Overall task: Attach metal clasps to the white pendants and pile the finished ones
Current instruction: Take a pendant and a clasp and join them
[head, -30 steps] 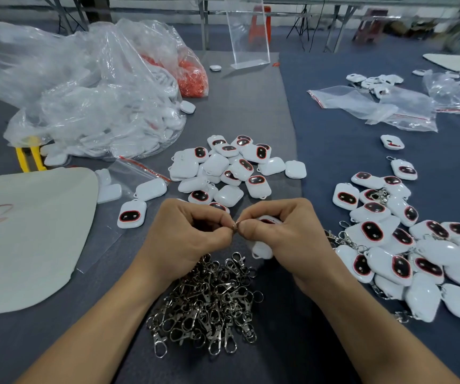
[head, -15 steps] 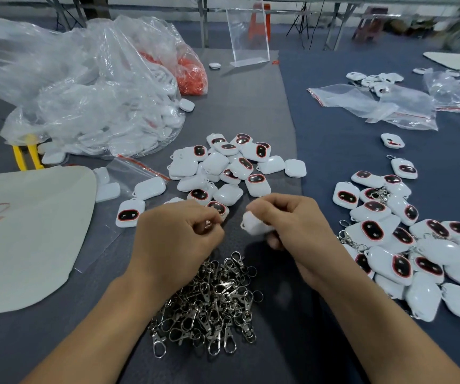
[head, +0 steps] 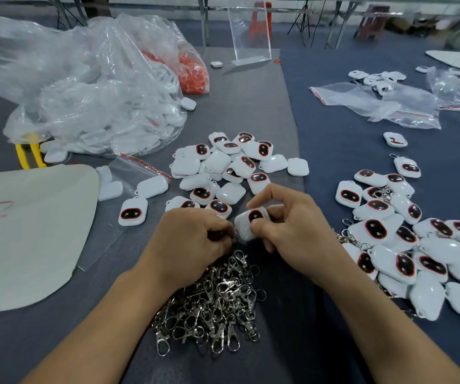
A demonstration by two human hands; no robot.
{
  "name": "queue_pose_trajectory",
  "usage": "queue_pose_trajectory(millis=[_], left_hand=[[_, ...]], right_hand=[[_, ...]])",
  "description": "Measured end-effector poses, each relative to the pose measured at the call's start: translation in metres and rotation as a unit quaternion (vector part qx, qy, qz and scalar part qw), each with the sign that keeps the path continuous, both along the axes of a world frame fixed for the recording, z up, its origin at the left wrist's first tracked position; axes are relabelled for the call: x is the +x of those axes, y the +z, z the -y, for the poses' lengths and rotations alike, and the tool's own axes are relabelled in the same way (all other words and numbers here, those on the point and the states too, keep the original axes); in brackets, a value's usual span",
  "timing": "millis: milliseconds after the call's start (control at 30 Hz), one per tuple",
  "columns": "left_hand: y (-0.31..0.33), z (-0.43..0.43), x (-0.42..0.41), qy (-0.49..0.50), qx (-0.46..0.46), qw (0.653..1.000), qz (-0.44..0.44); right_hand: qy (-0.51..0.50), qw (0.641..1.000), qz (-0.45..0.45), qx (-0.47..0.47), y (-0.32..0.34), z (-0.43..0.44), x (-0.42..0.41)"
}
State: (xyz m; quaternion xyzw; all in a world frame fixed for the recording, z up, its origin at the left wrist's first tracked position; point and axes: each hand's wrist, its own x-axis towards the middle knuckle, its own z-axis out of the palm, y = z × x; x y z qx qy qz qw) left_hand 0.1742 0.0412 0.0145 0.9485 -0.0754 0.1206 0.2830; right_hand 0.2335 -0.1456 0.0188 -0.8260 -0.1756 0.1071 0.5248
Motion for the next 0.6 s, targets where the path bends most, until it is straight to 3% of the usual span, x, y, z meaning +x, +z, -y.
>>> queue_pose_trajectory(millis=[600], left_hand=[[-0.005, -0.003, 0.002, 0.043, -0.075, 0.995, -0.057]], right_hand=[[0.006, 0.997, 0.068, -0.047, 0.01, -0.006, -0.011]])
